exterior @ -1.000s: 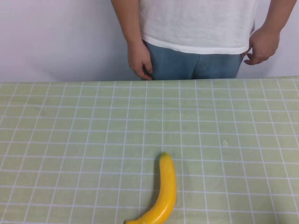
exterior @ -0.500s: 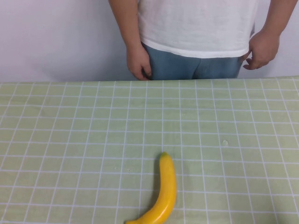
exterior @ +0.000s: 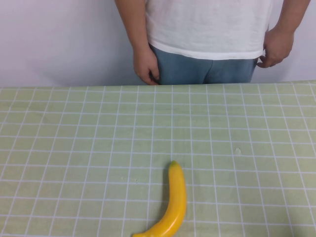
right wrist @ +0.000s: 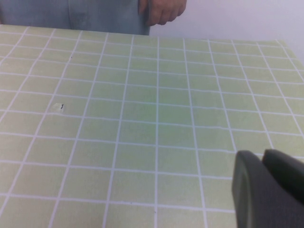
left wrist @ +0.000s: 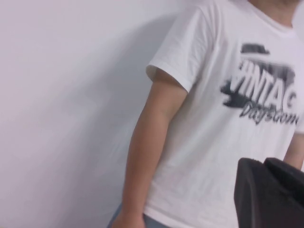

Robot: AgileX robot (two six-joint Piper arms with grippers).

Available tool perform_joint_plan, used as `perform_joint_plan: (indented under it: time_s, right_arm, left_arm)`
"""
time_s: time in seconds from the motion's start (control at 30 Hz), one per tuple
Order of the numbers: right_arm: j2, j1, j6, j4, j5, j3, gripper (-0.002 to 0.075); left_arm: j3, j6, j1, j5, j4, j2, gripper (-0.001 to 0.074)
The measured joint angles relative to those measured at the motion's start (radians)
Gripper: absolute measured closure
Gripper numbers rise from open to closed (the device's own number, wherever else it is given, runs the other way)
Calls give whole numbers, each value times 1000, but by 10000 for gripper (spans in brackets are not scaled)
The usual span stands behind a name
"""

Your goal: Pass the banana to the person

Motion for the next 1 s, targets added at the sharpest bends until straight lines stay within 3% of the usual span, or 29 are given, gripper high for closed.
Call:
perform_joint_plan:
  time_s: [0.2,0.4,0.5,0.7,0.87,1.0]
  right_arm:
    - [0,0,0,0,0,0,733]
    - [0,0,0,0,0,0,733]
    - [0,0,0,0,0,0,733]
    - [0,0,0,0,0,0,733]
    - [0,0,0,0,0,0,734]
    - [0,0,0,0,0,0,734]
  left_arm:
    - [0,-2,0,-46,-84,0,738]
    - [-3,86,0,-425,-128,-3,738]
    - [-79,156,0,-452,-149,-2,738]
    - [-408,353,0,-92,-166,17,738]
    - [-668,363,0,347,-166,182,738]
    - [-779,359,0,652,-166,363,738]
